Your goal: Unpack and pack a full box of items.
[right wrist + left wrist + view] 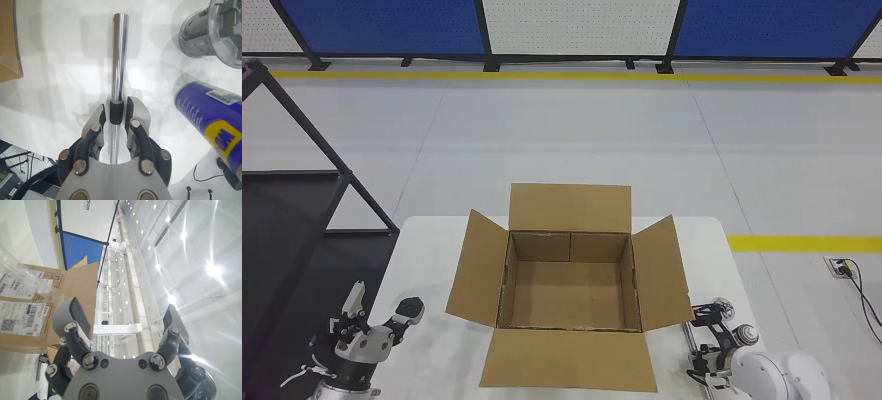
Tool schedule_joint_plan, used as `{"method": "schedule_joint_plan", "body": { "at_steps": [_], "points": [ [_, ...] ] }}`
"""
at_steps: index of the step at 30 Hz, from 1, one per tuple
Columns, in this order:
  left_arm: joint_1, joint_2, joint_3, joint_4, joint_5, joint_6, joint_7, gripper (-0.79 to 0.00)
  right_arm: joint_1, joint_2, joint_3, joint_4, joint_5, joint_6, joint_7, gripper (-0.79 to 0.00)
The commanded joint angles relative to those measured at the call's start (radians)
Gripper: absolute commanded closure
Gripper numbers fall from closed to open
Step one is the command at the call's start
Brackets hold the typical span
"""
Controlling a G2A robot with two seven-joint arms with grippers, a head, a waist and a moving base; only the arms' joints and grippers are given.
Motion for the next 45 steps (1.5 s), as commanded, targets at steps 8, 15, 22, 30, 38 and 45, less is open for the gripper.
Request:
{"method": "schedule_joint_plan", "body": {
  "at_steps": [8, 15, 22, 30, 38, 45],
  "points": [
    [0.0, 0.0, 0.0, 0.0, 0.0, 0.0, 0.0, -0.785, 0.003, 0.001, -0.01, 0.004, -0.008, 0.008, -0.003, 0.0],
    [0.0, 0.0, 0.0, 0.0, 0.0, 0.0, 0.0, -0.785, -0.04, 0.009, 0.044, -0.047, 0.034, -0.013, -0.019, 0.0],
    [0.0, 0.0, 0.0, 0.0, 0.0, 0.0, 0.0, -0.785, -0.184, 0.026, 0.215, -0.137, 0.163, -0.086, -0.071, 0.0],
    [0.0, 0.0, 0.0, 0.0, 0.0, 0.0, 0.0, -0.785, -0.43, 0.034, 0.46, -0.282, 0.404, -0.248, -0.203, 0.0],
    [0.0, 0.0, 0.0, 0.0, 0.0, 0.0, 0.0, -0.785, -0.614, 0.022, 0.581, -0.461, 0.545, -0.379, -0.404, 0.0],
    [0.0, 0.0, 0.0, 0.0, 0.0, 0.0, 0.0, -0.785, -0.643, 0.023, 0.627, -0.666, 0.576, -0.4, -0.437, 0.0]
  ]
}}
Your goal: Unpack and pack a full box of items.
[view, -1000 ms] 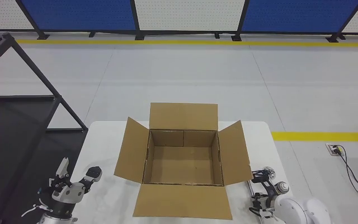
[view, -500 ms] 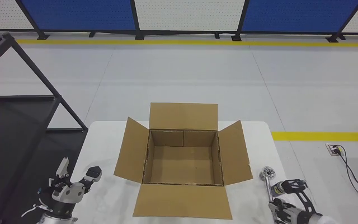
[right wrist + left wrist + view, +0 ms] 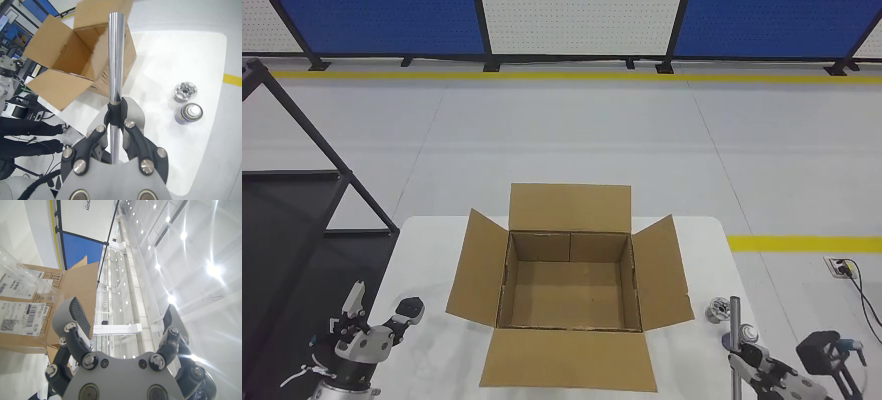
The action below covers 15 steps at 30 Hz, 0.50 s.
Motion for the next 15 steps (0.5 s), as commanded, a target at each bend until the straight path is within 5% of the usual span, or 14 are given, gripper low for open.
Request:
{"method": "schedule_joint_plan", "body": {
  "at_steps": [1, 15],
  "points": [
    [0.0, 0.0, 0.0, 0.0, 0.0, 0.0, 0.0, -0.785, 0.009, 0.003, 0.004, -0.029, 0.008, -0.008, 0.013, 0.0],
    [0.0, 0.0, 0.0, 0.0, 0.0, 0.0, 0.0, -0.785, 0.035, 0.007, 0.004, -0.029, 0.002, 0.01, 0.041, 0.0]
  ]
}}
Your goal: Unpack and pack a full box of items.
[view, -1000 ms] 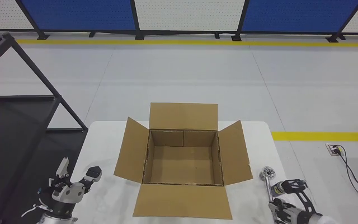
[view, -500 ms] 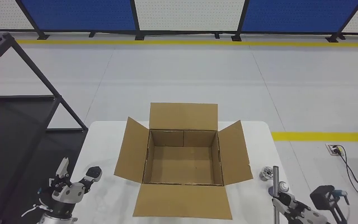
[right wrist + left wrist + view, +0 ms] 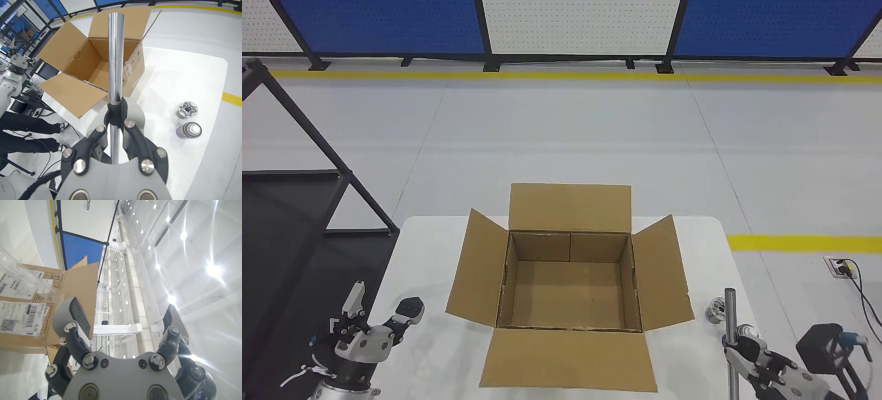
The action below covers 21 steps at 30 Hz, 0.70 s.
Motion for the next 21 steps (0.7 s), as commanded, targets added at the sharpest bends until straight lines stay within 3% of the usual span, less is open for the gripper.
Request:
{"method": "schedule_joint_plan", "body": {
  "at_steps": [1, 3, 6, 12, 14, 21],
  "points": [
    [0.0, 0.0, 0.0, 0.0, 0.0, 0.0, 0.0, -0.785, -0.003, 0.0, -0.001, 0.013, -0.012, 0.019, -0.002, 0.0],
    [0.0, 0.0, 0.0, 0.0, 0.0, 0.0, 0.0, -0.785, -0.003, 0.001, -0.029, 0.0, -0.051, 0.028, 0.0, 0.0],
    [0.0, 0.0, 0.0, 0.0, 0.0, 0.0, 0.0, -0.785, 0.07, 0.008, -0.059, 0.0, -0.106, -0.059, -0.048, 0.0],
    [0.0, 0.0, 0.0, 0.0, 0.0, 0.0, 0.0, -0.785, 0.361, 0.038, -0.234, 0.0, -0.285, -0.24, -0.005, 0.0],
    [0.0, 0.0, 0.0, 0.0, 0.0, 0.0, 0.0, -0.785, 0.488, 0.046, -0.339, 0.0, -0.353, -0.239, 0.065, 0.0],
    [0.0, 0.0, 0.0, 0.0, 0.0, 0.0, 0.0, -0.785, 0.907, 0.031, -0.781, 0.0, -0.494, -0.082, 0.28, 0.0]
  ]
}}
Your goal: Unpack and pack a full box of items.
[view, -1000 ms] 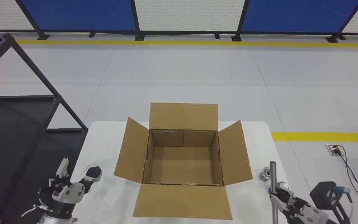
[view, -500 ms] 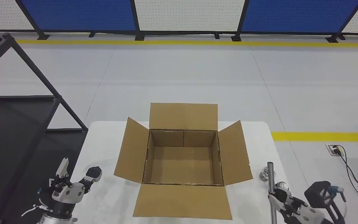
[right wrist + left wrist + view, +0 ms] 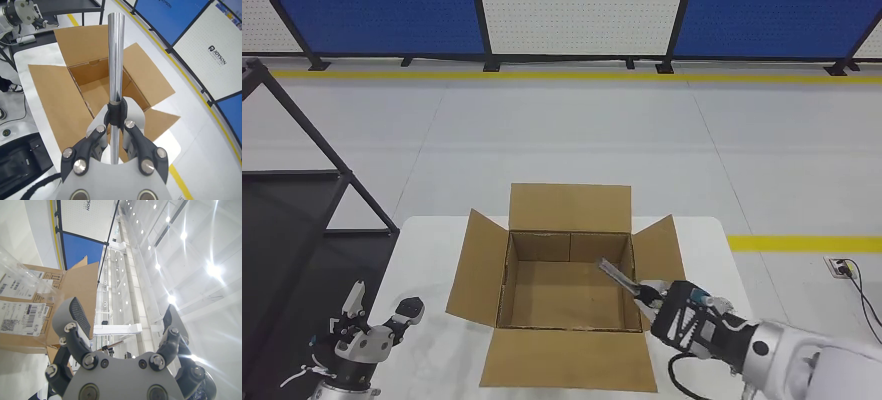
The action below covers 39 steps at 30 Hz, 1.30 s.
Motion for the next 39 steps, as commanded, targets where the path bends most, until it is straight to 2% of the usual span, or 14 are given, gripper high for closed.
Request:
{"method": "schedule_joint_plan", "body": {
  "at_steps": [1, 6, 20, 24, 30, 35, 39],
  "points": [
    [0.0, 0.0, 0.0, 0.0, 0.0, 0.0, 0.0, -0.785, 0.117, -0.009, -0.129, 0.0, -0.034, 0.038, 0.057, 0.0],
    [0.0, 0.0, 0.0, 0.0, 0.0, 0.0, 0.0, -0.785, 0.31, -0.041, -0.348, 0.069, -0.057, 0.079, 0.155, 0.0],
    [0.0, 0.0, 0.0, 0.0, 0.0, 0.0, 0.0, -0.785, 0.306, -0.04, -0.352, 0.068, -0.061, 0.07, 0.146, 0.0],
    [0.0, 0.0, 0.0, 0.0, 0.0, 0.0, 0.0, -0.785, 0.358, -0.051, -0.416, 0.142, -0.098, 0.048, 0.147, 0.0],
    [0.0, 0.0, 0.0, 0.0, 0.0, 0.0, 0.0, -0.785, 0.636, -0.127, -0.625, 0.419, -0.036, 0.052, 0.182, 0.0],
    [0.0, 0.0, 0.0, 0.0, 0.0, 0.0, 0.0, -0.785, 0.858, -0.225, -0.816, 0.683, 0.01, 0.088, 0.249, 0.0],
    [0.0, 0.0, 0.0, 0.0, 0.0, 0.0, 0.0, -0.785, 0.963, -0.301, -0.916, 0.888, 0.083, 0.049, 0.235, 0.0]
  ]
}}
